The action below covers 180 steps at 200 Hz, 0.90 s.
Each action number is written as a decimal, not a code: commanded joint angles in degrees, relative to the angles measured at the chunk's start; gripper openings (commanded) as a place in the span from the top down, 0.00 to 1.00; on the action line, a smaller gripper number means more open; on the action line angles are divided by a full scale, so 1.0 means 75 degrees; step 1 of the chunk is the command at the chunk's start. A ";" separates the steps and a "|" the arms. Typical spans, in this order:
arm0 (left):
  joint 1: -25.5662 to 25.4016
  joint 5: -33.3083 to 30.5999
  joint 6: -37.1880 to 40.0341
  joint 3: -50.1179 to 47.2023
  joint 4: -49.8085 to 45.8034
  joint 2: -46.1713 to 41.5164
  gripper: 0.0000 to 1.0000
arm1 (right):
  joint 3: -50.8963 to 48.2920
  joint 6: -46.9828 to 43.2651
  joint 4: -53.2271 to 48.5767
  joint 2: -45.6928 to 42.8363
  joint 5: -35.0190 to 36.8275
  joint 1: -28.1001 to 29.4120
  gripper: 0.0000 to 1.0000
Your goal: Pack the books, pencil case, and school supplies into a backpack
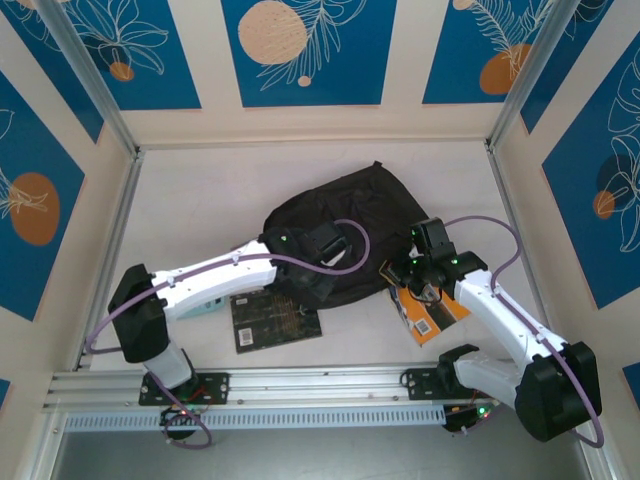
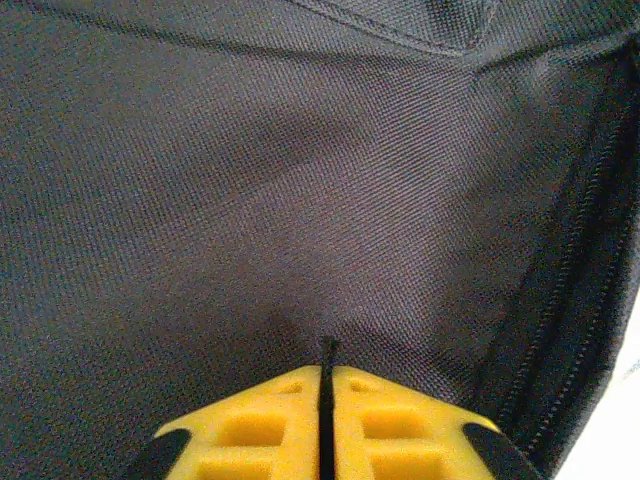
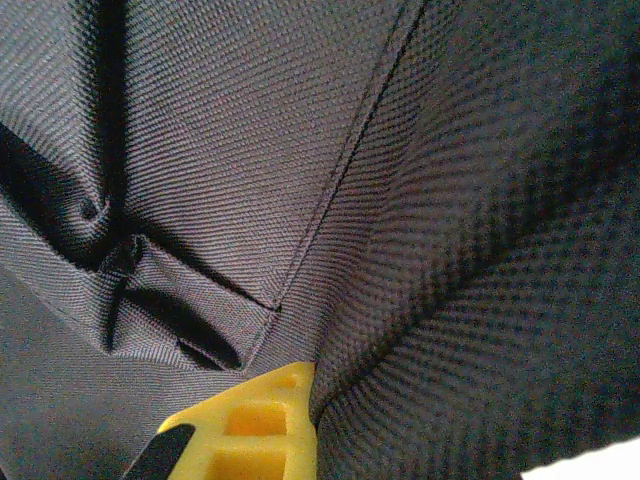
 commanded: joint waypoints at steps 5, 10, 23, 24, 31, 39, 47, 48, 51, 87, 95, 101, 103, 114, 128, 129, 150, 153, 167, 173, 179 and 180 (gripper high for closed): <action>-0.0081 0.0085 0.0037 -0.0042 -0.0092 -0.0098 1.00 | 0.0001 -0.0271 0.0065 -0.0020 -0.0256 -0.0093 1.00; -0.0079 0.0041 0.0030 -0.0036 -0.0103 -0.0160 1.00 | -0.0001 -0.0281 0.0066 -0.0020 -0.0250 -0.0110 1.00; -0.0067 -0.0086 -0.0034 -0.0042 -0.0127 -0.0342 1.00 | -0.0007 -0.0336 0.0039 -0.0020 -0.0230 -0.0143 1.00; -0.0068 -0.0097 -0.0038 -0.0042 -0.0127 -0.0357 1.00 | -0.0007 -0.0336 0.0039 -0.0020 -0.0230 -0.0143 1.00; -0.0061 -0.0168 -0.0081 -0.0062 -0.0118 -0.0473 1.00 | 0.0009 -0.0397 0.0003 -0.0018 -0.0178 -0.0163 1.00; -0.0057 -0.0291 -0.0137 -0.0093 -0.0115 -0.0623 1.00 | 0.0027 -0.0466 -0.0054 -0.0008 -0.0108 -0.0184 1.00; -0.0049 -0.0429 -0.0186 -0.0132 -0.0115 -0.0771 1.00 | 0.0044 -0.0547 -0.0119 0.0009 -0.0041 -0.0210 1.00; -0.0054 -0.0450 -0.0190 -0.0140 -0.0115 -0.0788 1.00 | 0.0044 -0.0547 -0.0119 0.0009 -0.0041 -0.0210 1.00; -0.0058 -0.0515 -0.0206 -0.0153 -0.0112 -0.0843 1.00 | 0.0049 -0.0588 -0.0141 0.0015 -0.0012 -0.0221 1.00; -0.0034 -0.1290 -0.0479 -0.0596 -0.0103 -0.1582 1.00 | 0.0068 -0.0854 -0.0312 0.0037 0.0248 -0.0423 1.00; -0.0025 -0.1420 -0.0538 -0.0715 -0.0092 -0.1743 1.00 | 0.0045 -0.0908 -0.0321 0.0053 0.0265 -0.0478 1.00; -0.0023 -0.1493 -0.0566 -0.0802 -0.0081 -0.1856 1.00 | 0.0023 -0.0928 -0.0316 0.0050 0.0278 -0.0526 1.00; -0.0014 -0.1523 -0.0574 -0.0830 -0.0080 -0.1888 1.00 | 0.0018 -0.0934 -0.0318 0.0045 0.0278 -0.0529 1.00; 0.0006 -0.1620 -0.0614 -0.0962 -0.0078 -0.2025 1.00 | -0.0014 -0.0982 -0.0300 0.0063 0.0268 -0.0633 1.00; 0.0043 -0.1733 -0.0654 -0.1097 -0.0092 -0.2134 1.00 | -0.0045 -0.1054 -0.0285 0.0083 0.0303 -0.0711 1.00; 0.0045 -0.1746 -0.0653 -0.1103 -0.0092 -0.2138 1.00 | -0.0046 -0.1061 -0.0285 0.0084 0.0314 -0.0715 1.00; 0.0112 -0.1878 -0.0686 -0.1255 -0.0082 -0.2234 1.00 | -0.0030 -0.1208 -0.0317 0.0143 0.0359 -0.0875 1.00; 0.0129 -0.1889 -0.0678 -0.1281 -0.0080 -0.2251 1.00 | -0.0028 -0.1224 -0.0322 0.0150 0.0365 -0.0888 1.00; 0.0204 -0.1967 -0.0673 -0.1342 -0.0068 -0.2295 1.00 | 0.0019 -0.1373 -0.0372 0.0184 0.0399 -0.1007 1.00; 0.0250 -0.2001 -0.0662 -0.1357 -0.0071 -0.2321 1.00 | 0.0060 -0.1441 -0.0407 0.0194 0.0408 -0.1081 1.00; 0.0305 -0.2028 -0.0654 -0.1376 -0.0068 -0.2340 1.00 | 0.0092 -0.1498 -0.0434 0.0203 0.0417 -0.1142 1.00; 0.0317 -0.2035 -0.0653 -0.1377 -0.0068 -0.2340 1.00 | 0.0093 -0.1512 -0.0436 0.0203 0.0417 -0.1148 1.00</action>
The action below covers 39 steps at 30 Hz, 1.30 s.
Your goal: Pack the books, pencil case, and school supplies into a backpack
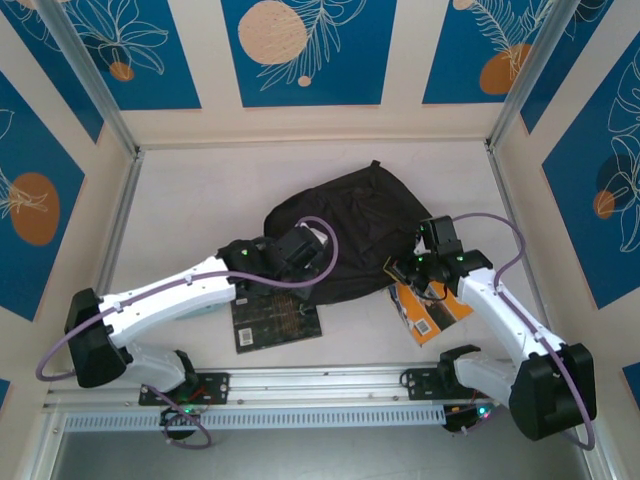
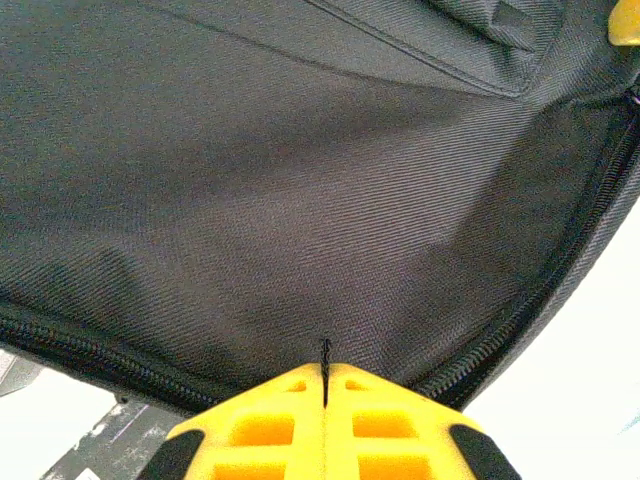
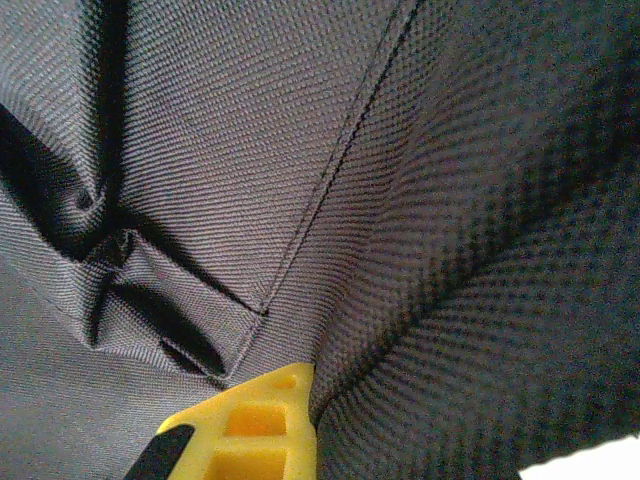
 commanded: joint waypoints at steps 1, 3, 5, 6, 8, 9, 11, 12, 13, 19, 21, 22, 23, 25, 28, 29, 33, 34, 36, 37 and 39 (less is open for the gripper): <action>0.0311 -0.0829 0.0007 -0.0133 -0.0709 -0.0385 1.00 | 0.0094 -0.0660 -0.0468 0.0112 0.0893 -0.0416 1.00; 0.0481 -0.0818 0.0009 -0.0174 -0.0689 -0.0448 1.00 | 0.0159 -0.0767 -0.0504 0.0107 0.0899 -0.0511 1.00; 0.0662 -0.0807 0.0076 -0.0217 -0.0617 -0.0525 1.00 | 0.0240 -0.0907 -0.0547 0.0124 0.0905 -0.0626 1.00; 0.0736 -0.0780 0.0109 -0.0211 -0.0594 -0.0547 1.00 | 0.0277 -0.0964 -0.0545 0.0135 0.0885 -0.0657 1.00; 0.0835 -0.0769 0.0179 -0.0113 -0.0549 -0.0518 1.00 | 0.0360 -0.1100 -0.0545 0.0202 0.0848 -0.0695 1.00; 0.0838 -0.0763 0.0222 -0.0072 -0.0520 -0.0499 1.00 | 0.0414 -0.1180 -0.0557 0.0253 0.0857 -0.0702 1.00; 0.0839 -0.0479 0.0305 0.0008 -0.0331 -0.0414 1.00 | 0.0536 -0.1303 -0.0592 0.0404 0.0915 -0.0712 1.00; 0.0830 -0.0140 0.0302 0.0007 -0.0184 -0.0359 1.00 | 0.0584 -0.1350 -0.0590 0.0487 0.0951 -0.0727 1.00; 0.0838 0.0199 0.0250 0.0001 -0.0043 -0.0281 1.00 | 0.0658 -0.1374 -0.0586 0.0564 0.0955 -0.0746 1.00; 0.0682 0.2024 -0.0414 0.0207 0.0659 0.0348 1.00 | 0.1227 -0.1327 -0.0465 0.0864 0.0613 -0.0973 0.57; 0.0597 0.2267 -0.0652 0.0320 0.0846 0.0445 1.00 | 0.1435 -0.1201 -0.0705 0.0746 0.0711 -0.0977 0.34; 0.0572 0.2410 -0.0774 0.0366 0.0959 0.0478 1.00 | 0.1501 -0.1060 -0.0886 0.0637 0.0745 -0.0970 0.27; 0.0561 0.2538 -0.0888 0.0398 0.1062 0.0490 1.00 | 0.1540 -0.0931 -0.1059 0.0496 0.0783 -0.0964 0.25; 0.0506 0.2777 -0.1169 0.0460 0.1291 0.0535 1.00 | 0.1559 -0.0276 -0.1760 0.0073 0.1120 -0.0929 0.23; 0.0395 0.3049 -0.1491 0.0473 0.1568 0.0640 1.00 | 0.1430 0.0317 -0.2307 -0.0590 0.0941 -0.0929 0.22; 0.0360 0.3108 -0.1586 0.0493 0.1619 0.0696 1.00 | 0.1274 0.0587 -0.2355 -0.0945 0.0653 -0.0917 0.23; 0.0187 0.3155 -0.1739 0.0682 0.1693 0.0912 1.00 | 0.0601 0.1666 -0.2000 -0.1802 -0.0338 -0.0628 0.25; 0.0162 0.3170 -0.1767 0.0723 0.1693 0.0956 1.00 | 0.0451 0.1961 -0.1842 -0.1923 -0.0487 -0.0470 0.25; 0.0153 0.3205 -0.1808 0.0777 0.1687 0.0995 1.00 | 0.0228 0.2469 -0.1431 -0.2011 -0.0540 -0.0019 0.26; 0.0136 0.3222 -0.1826 0.0796 0.1685 0.0998 1.00 | 0.0154 0.2687 -0.1203 -0.1996 -0.0451 0.0304 0.25; 0.0120 0.3235 -0.1836 0.0807 0.1637 0.1001 1.00 | 0.0098 0.2997 -0.0876 -0.1823 -0.0170 0.0874 0.25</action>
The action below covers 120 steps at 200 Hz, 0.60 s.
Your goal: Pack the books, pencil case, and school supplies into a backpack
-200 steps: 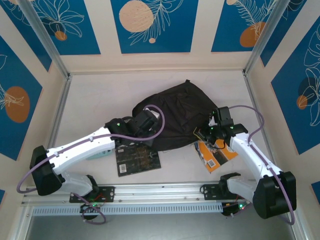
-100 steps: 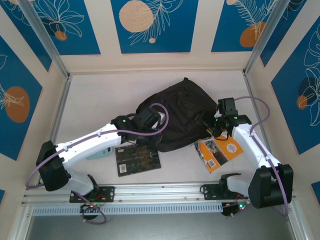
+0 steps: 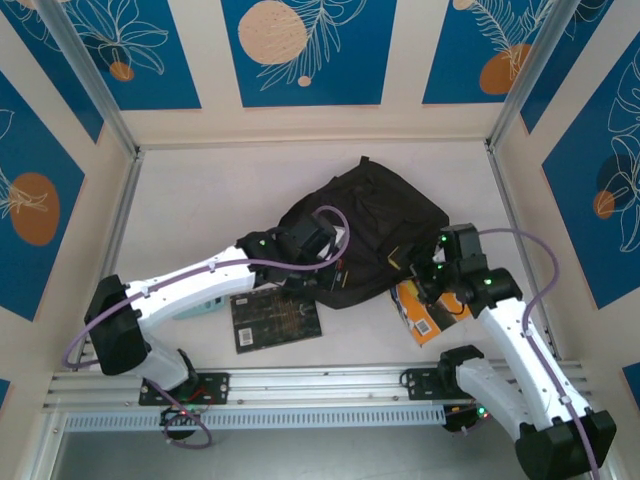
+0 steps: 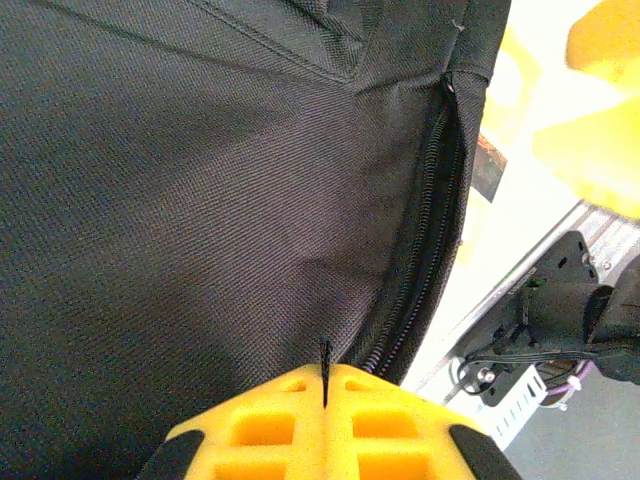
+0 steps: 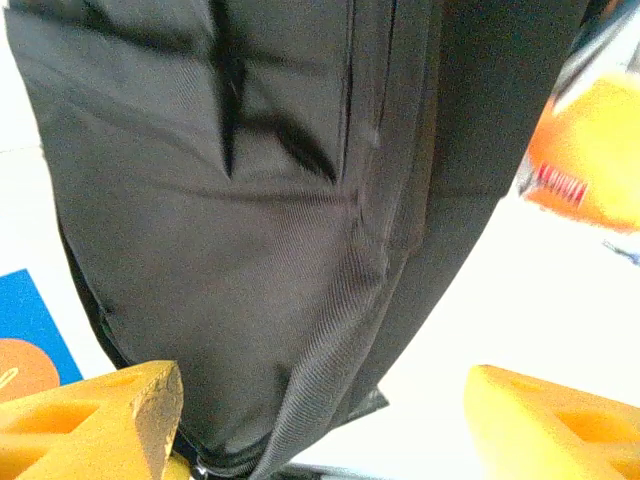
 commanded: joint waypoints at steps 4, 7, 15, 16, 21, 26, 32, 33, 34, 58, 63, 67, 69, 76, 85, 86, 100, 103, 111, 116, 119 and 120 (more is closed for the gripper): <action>-0.0072 0.0242 -0.0181 0.0349 0.0179 -0.0019 1.00 | -0.0189 0.1206 0.0837 0.0397 0.0014 0.0969 0.25; -0.0074 0.0236 -0.0188 0.0349 0.0167 -0.0031 1.00 | -0.0193 0.1266 0.0904 0.0467 0.0060 0.1068 0.25; -0.0075 0.0193 -0.0192 0.0314 0.0142 -0.0074 1.00 | -0.0196 0.1397 0.1116 0.0679 0.0167 0.1339 0.26; -0.0075 0.0191 -0.0198 0.0313 0.0130 -0.0083 1.00 | -0.0191 0.1419 0.1147 0.0713 0.0180 0.1365 0.27; -0.0072 0.0169 -0.0192 0.0281 0.0116 -0.0119 1.00 | -0.0191 0.1467 0.1292 0.0842 0.0230 0.1534 0.29; -0.0074 0.0154 -0.0192 0.0249 0.0112 -0.0144 1.00 | -0.0193 0.1501 0.1398 0.0948 0.0296 0.1661 0.31; -0.0075 0.0134 -0.0202 0.0210 0.0113 -0.0188 1.00 | -0.0186 0.1529 0.1498 0.1089 0.0377 0.1787 0.35; -0.0075 0.0132 -0.0197 0.0202 0.0110 -0.0193 1.00 | -0.0180 0.1526 0.1508 0.1111 0.0390 0.1811 0.36; -0.0075 0.0125 -0.0194 0.0198 0.0108 -0.0202 1.00 | -0.0171 0.1531 0.1519 0.1128 0.0403 0.1823 0.37; -0.0074 -0.0068 -0.0123 0.0038 -0.0033 -0.0343 1.00 | -0.0107 0.1435 0.1526 0.1509 0.0743 0.2011 0.64; -0.0075 -0.0139 -0.0103 0.0010 -0.0082 -0.0370 1.00 | -0.0093 0.1396 0.1457 0.1541 0.0824 0.2023 0.69; -0.0073 -0.0186 -0.0086 -0.0013 -0.0122 -0.0391 1.00 | -0.0081 0.1375 0.1380 0.1564 0.0915 0.2022 0.73; -0.0074 -0.0215 -0.0072 -0.0031 -0.0144 -0.0402 1.00 | -0.0074 0.1355 0.1334 0.1578 0.0950 0.2023 0.75; -0.0072 -0.0304 -0.0037 -0.0077 -0.0211 -0.0448 1.00 | -0.0068 0.1312 0.1204 0.1581 0.1076 0.2023 0.83; -0.0075 -0.0440 0.0000 -0.0148 -0.0282 -0.0510 1.00 | -0.0072 0.1255 0.1096 0.1538 0.1203 0.2023 0.90; -0.0075 -0.0460 0.0004 -0.0153 -0.0293 -0.0518 1.00 | -0.0076 0.1249 0.1090 0.1535 0.1220 0.2023 0.92; -0.0069 -0.0763 0.0100 -0.0247 -0.0455 -0.0619 1.00 | -0.0131 0.1175 0.0972 0.1454 0.1328 0.2012 1.00; -0.0062 -0.0831 0.0116 -0.0267 -0.0491 -0.0639 1.00 | -0.0148 0.1158 0.0943 0.1440 0.1335 0.2005 1.00; -0.0064 -0.1041 0.0167 -0.0328 -0.0590 -0.0704 1.00 | -0.0213 0.1130 0.0922 0.1397 0.1369 0.2013 1.00; -0.0057 -0.1156 0.0194 -0.0370 -0.0648 -0.0741 1.00 | -0.0252 0.1118 0.0919 0.1382 0.1371 0.2012 1.00; -0.0049 -0.1213 0.0212 -0.0386 -0.0683 -0.0751 1.00 | -0.0276 0.1114 0.0907 0.1369 0.1365 0.2016 1.00; -0.0050 -0.1233 0.0221 -0.0389 -0.0693 -0.0762 1.00 | -0.0278 0.1114 0.0902 0.1363 0.1365 0.2013 1.00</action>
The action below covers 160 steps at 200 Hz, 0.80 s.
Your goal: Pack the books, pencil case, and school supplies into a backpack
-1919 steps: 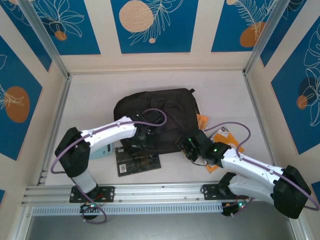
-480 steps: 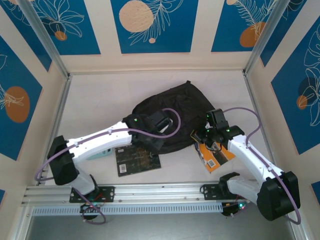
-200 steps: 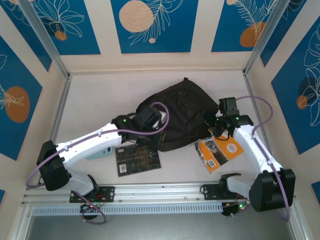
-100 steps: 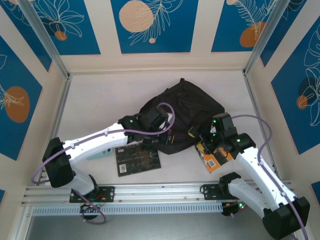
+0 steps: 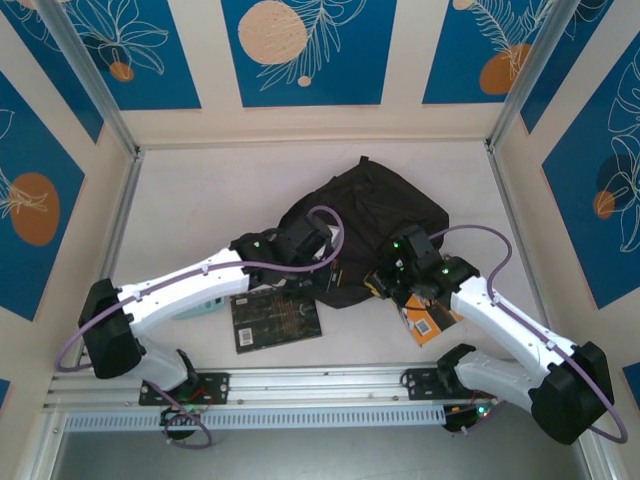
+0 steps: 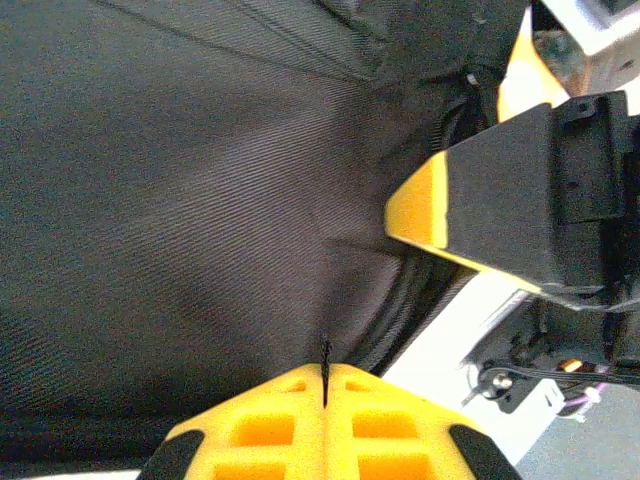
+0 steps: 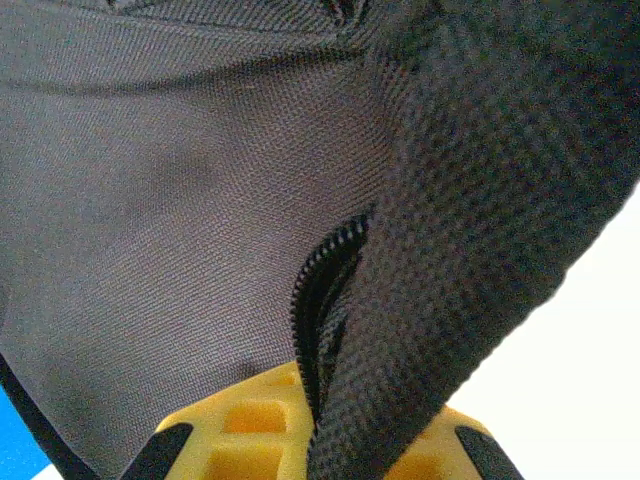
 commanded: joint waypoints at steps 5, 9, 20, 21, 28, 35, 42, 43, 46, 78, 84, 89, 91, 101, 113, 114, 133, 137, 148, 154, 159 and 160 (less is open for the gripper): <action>-0.0036 -0.0792 0.0251 -0.0236 -0.0516 -0.0456 1.00 | -0.0190 -0.0131 -0.0263 -0.0202 0.0552 -0.0005 1.00; -0.0033 -0.0850 0.0284 -0.0260 -0.0557 -0.0470 1.00 | -0.0219 -0.0142 -0.0273 -0.0220 0.0553 0.0003 1.00; -0.0023 -0.1064 0.0365 -0.0321 -0.0674 -0.0529 1.00 | -0.0293 -0.0188 -0.0297 -0.0224 0.0551 -0.0005 1.00; -0.0020 -0.1097 0.0376 -0.0325 -0.0680 -0.0543 1.00 | -0.0292 -0.0195 -0.0298 -0.0230 0.0551 -0.0005 1.00; -0.0006 -0.1243 0.0419 -0.0349 -0.0758 -0.0584 1.00 | -0.0322 -0.0221 -0.0312 -0.0235 0.0565 -0.0005 1.00; 0.0017 -0.1374 0.0455 -0.0392 -0.0828 -0.0629 1.00 | -0.0353 -0.0261 -0.0332 -0.0253 0.0575 -0.0005 1.00; 0.0048 -0.1468 0.0490 -0.0436 -0.0886 -0.0703 1.00 | -0.0379 -0.0288 -0.0364 -0.0267 0.0606 -0.0005 1.00; 0.0057 -0.1481 0.0486 -0.0441 -0.0891 -0.0706 1.00 | -0.0376 -0.0298 -0.0372 -0.0269 0.0614 -0.0005 1.00; 0.0071 -0.1510 0.0499 -0.0464 -0.0904 -0.0725 1.00 | -0.0384 -0.0314 -0.0394 -0.0281 0.0630 -0.0005 1.00; 0.0371 -0.1646 0.0564 -0.0729 -0.0987 -0.1046 1.00 | -0.0421 -0.0514 -0.0574 -0.0303 0.0759 -0.0017 1.00; 0.0441 -0.1645 0.0576 -0.0785 -0.1001 -0.1104 1.00 | -0.0433 -0.0545 -0.0595 -0.0313 0.0789 -0.0028 1.00; 0.0489 -0.1645 0.0595 -0.0823 -0.1002 -0.1142 1.00 | -0.0444 -0.0569 -0.0622 -0.0317 0.0792 -0.0035 1.00; 0.0497 -0.1648 0.0598 -0.0845 -0.0996 -0.1158 1.00 | -0.0450 -0.0574 -0.0625 -0.0318 0.0799 -0.0039 1.00; 0.0577 -0.1645 0.0630 -0.0907 -0.0990 -0.1234 1.00 | -0.0477 -0.0598 -0.0637 -0.0339 0.0799 -0.0052 1.00; 0.0637 -0.1657 0.0657 -0.0977 -0.0975 -0.1307 1.00 | -0.0530 -0.0609 -0.0582 -0.0374 0.0766 -0.0064 1.00; 0.0638 -0.1657 0.0657 -0.0981 -0.0971 -0.1307 1.00 | -0.0534 -0.0610 -0.0569 -0.0381 0.0758 -0.0064 1.00; 0.0637 -0.1390 0.0728 -0.1073 -0.0728 -0.1400 1.00 | -0.0592 -0.0710 -0.0312 -0.0389 0.0562 -0.0064 1.00; 0.0639 -0.1288 0.0729 -0.1087 -0.0653 -0.1410 1.00 | -0.0596 -0.0744 -0.0217 -0.0373 0.0476 -0.0061 1.00; 0.0638 -0.0990 0.0729 -0.1114 -0.0465 -0.1406 1.00 | -0.0598 -0.0820 -0.0042 -0.0352 0.0318 -0.0064 1.00; 0.0640 -0.0826 0.0737 -0.1107 -0.0375 -0.1379 1.00 | -0.0591 -0.0866 0.0041 -0.0352 0.0265 -0.0058 1.00; 0.0640 -0.0705 0.0752 -0.1098 -0.0337 -0.1358 1.00 | -0.0579 -0.0889 0.0080 -0.0349 0.0233 -0.0064 1.00; 0.0634 -0.0689 0.0752 -0.1094 -0.0329 -0.1350 1.00 | -0.0576 -0.0897 0.0079 -0.0351 0.0234 -0.0064 1.00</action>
